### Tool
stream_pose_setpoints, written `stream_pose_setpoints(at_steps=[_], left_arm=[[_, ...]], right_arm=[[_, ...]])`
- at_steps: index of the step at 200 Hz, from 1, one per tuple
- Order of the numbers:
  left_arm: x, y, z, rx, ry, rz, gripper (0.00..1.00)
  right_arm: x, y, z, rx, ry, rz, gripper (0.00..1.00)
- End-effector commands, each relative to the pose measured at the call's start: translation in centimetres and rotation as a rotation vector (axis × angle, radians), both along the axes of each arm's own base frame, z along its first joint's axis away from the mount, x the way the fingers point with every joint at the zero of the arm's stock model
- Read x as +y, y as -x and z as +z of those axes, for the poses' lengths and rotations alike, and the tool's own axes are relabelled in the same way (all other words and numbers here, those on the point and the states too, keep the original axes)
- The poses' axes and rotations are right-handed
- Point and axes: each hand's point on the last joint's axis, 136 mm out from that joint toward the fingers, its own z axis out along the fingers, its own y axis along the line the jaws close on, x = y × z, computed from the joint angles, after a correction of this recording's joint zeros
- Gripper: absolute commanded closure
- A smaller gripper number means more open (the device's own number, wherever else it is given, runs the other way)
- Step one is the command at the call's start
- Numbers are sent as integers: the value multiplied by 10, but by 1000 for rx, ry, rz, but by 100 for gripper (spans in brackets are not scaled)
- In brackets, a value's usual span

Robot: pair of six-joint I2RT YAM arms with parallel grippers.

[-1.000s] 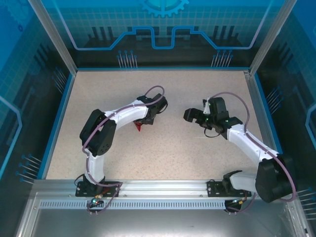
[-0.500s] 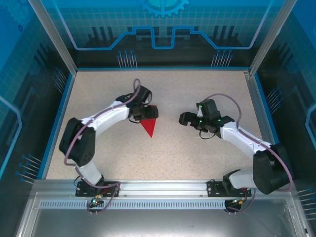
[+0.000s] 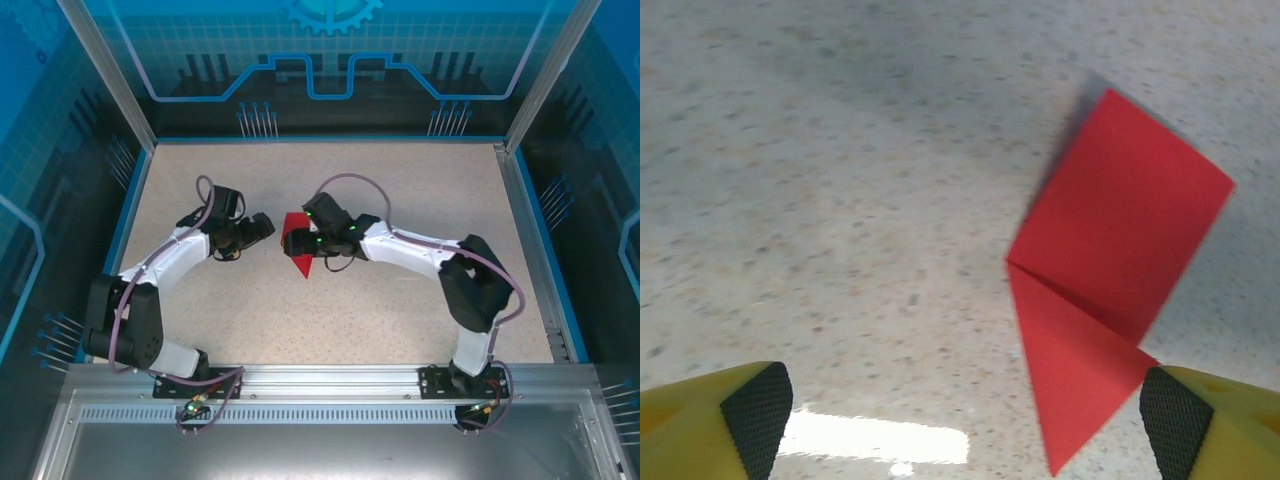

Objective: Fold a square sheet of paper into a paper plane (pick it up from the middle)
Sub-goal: Move the paper to the center of the table.

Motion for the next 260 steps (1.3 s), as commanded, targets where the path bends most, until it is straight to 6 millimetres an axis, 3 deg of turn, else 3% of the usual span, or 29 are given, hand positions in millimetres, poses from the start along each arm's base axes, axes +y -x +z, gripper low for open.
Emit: stream_pose_setpoints(at_steps=[1,29,57,105,161,196,213,231,260], left_arm=[[19,1,10,-49,20,89,4],[35,7,8,-48,28,142,4],[37,10,8,-45,31,138,4],[33,9,4,-34,51,120,4],[26,7,4,-33,76,93,4],[22,7,4,-33,98,78,4],[18,7,3,-32,114,67,4],[15,5,4,-37,136,58,3],[4,4,5,-48,211,51,3]], right_arm=[[17,0,-17,54,26,4,30],[30,-5,-38,94,52,12,33],[24,-9,-59,117,114,-10,34],[-1,-4,-92,166,234,54,35],[-50,37,-113,235,331,342,35],[-86,67,-100,255,318,478,36],[-92,74,-85,207,310,517,36],[-89,64,-61,131,272,471,36],[-77,39,-18,36,122,237,36]])
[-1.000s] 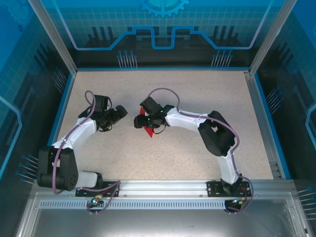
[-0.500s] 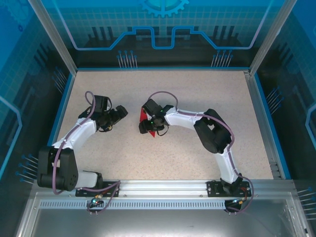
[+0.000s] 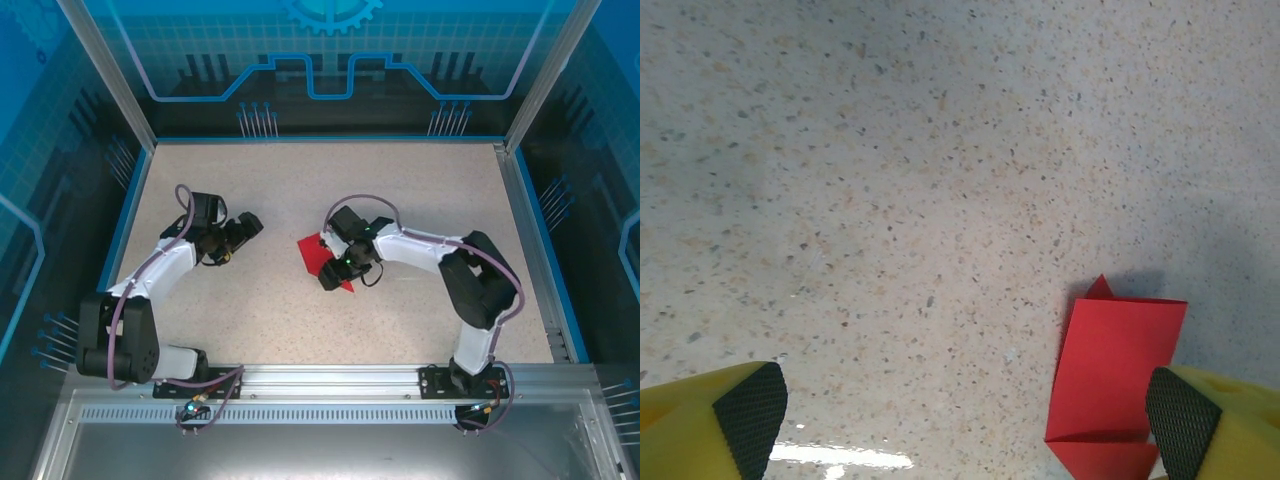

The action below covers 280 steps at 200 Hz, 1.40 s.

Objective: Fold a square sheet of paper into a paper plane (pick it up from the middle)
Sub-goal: Move the paper to the center of the table, then fold the wing for the fifth time at the center of the table.

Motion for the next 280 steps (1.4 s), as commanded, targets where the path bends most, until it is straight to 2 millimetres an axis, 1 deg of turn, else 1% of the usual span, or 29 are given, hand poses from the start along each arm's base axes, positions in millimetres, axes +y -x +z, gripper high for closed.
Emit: stream_pose_setpoints(at_steps=[1,11,19,44,77,96,109,131,152,188,230,254,266,269,280], left_arm=[[-11,1,-3,-7,89,-17,3],[-16,0,-1,-17,122,-20,3],[-19,1,-1,-20,142,-23,3],[-28,3,-1,-22,180,-47,3],[-42,5,0,-16,211,-90,3],[-51,6,-1,-9,227,-113,3],[-56,7,-3,-2,242,-124,3],[-66,7,-5,9,272,-150,3],[-76,8,-6,23,299,-178,4],[-95,10,-12,62,336,-224,4],[-121,18,-17,109,365,-287,7],[-142,26,-22,147,373,-334,11],[-153,29,-24,161,374,-356,15],[-156,30,-24,166,373,-361,16],[-163,32,-28,178,368,-371,19]], right_arm=[[10,-20,43,-87,-146,-165,36],[14,-24,49,-79,-205,-264,38],[16,-25,50,-73,-229,-326,40],[17,-28,40,-58,-252,-452,45],[23,-33,20,-23,-241,-485,48],[20,-40,8,-20,-224,-513,49],[17,-46,4,-21,-219,-532,50],[14,-48,-5,-9,-204,-532,50],[10,-47,-16,14,-182,-535,50],[-3,-44,-37,65,-164,-574,51],[-12,-39,-52,177,-234,-632,51],[-17,-37,-59,243,-276,-663,51],[-15,-41,-57,253,-307,-665,51],[-20,-34,-63,268,-293,-670,51],[-21,-32,-67,284,-295,-672,51]])
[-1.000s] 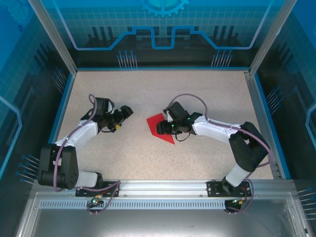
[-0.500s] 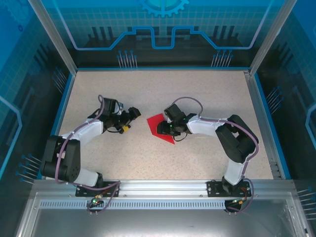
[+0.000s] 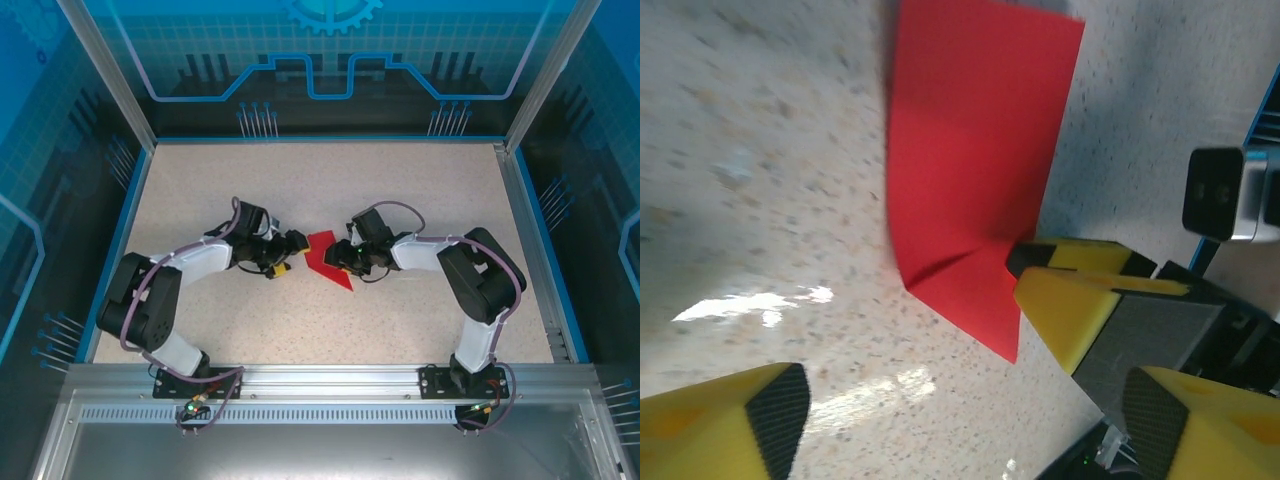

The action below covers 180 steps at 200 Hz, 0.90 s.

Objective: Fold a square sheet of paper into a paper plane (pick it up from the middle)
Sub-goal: Fold the wing for the fifth time at the center of the table.

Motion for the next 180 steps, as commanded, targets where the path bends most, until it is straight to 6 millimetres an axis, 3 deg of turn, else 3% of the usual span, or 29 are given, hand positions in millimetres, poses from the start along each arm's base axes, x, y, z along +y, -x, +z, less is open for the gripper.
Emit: stream_pose_setpoints(at_steps=[1,109,162,180], left_arm=[[-22,2,3,21,30,-44,20],[-40,-5,-26,81,-43,-50,43],[-42,-9,-36,93,-49,-56,45],[-47,-12,-32,79,-28,-62,50]], right_arm=[[-21,20,-43,134,45,-36,51],[-35,27,-57,181,42,-47,53],[-37,29,-61,186,48,-47,53],[-38,29,-60,182,47,-46,53]])
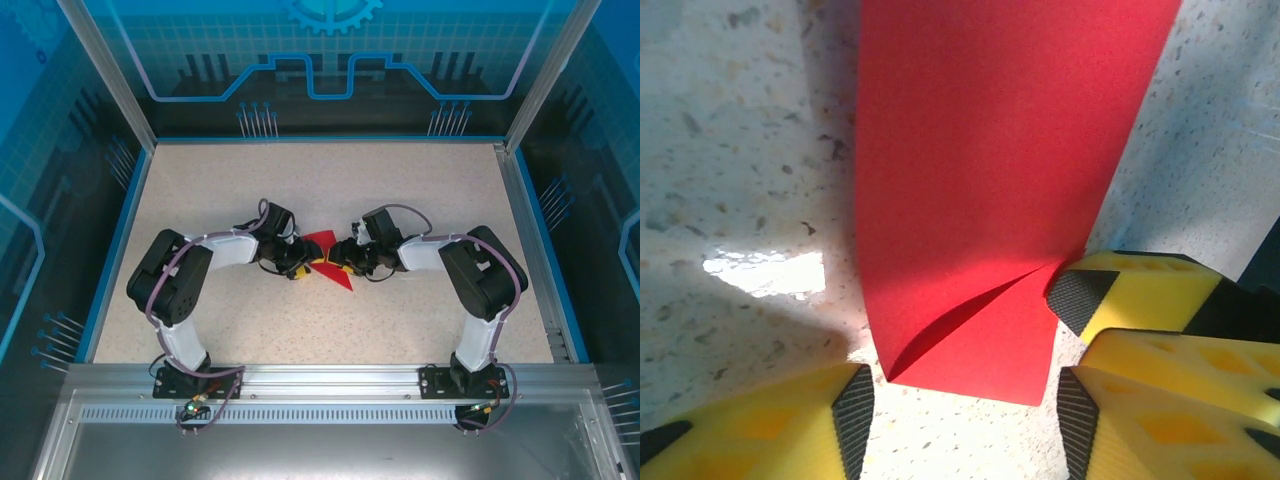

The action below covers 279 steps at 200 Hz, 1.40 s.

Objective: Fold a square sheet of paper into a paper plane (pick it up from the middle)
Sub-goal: Fold the wing for the fifth time at the center of the table.

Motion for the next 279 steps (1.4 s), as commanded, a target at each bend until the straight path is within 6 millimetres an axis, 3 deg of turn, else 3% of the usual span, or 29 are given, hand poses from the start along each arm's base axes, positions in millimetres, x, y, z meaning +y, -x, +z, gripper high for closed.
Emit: stream_pose_setpoints(at_steps=[1,63,115,161,200,219,250,279], left_arm=[[-10,-10,7,-31,24,-14,50],[-17,-15,6,-41,46,-29,74],[-20,-15,10,-51,39,-40,94],[-24,-12,18,-39,16,-42,96],[-25,-9,26,-30,-6,-40,96],[-25,-9,27,-27,-12,-40,96],[-25,-9,29,-24,-16,-40,96],[-26,-9,31,-23,-17,-41,96]], right_arm=[[-34,30,-62,146,169,-29,53],[-32,22,-49,51,155,30,52],[-31,1,-7,-214,187,119,42],[-37,-7,24,-550,363,228,33],[-34,6,43,-801,517,323,37],[-22,17,54,-925,504,384,40],[-7,35,49,-1096,563,502,41],[-1,34,42,-1180,662,529,43]])
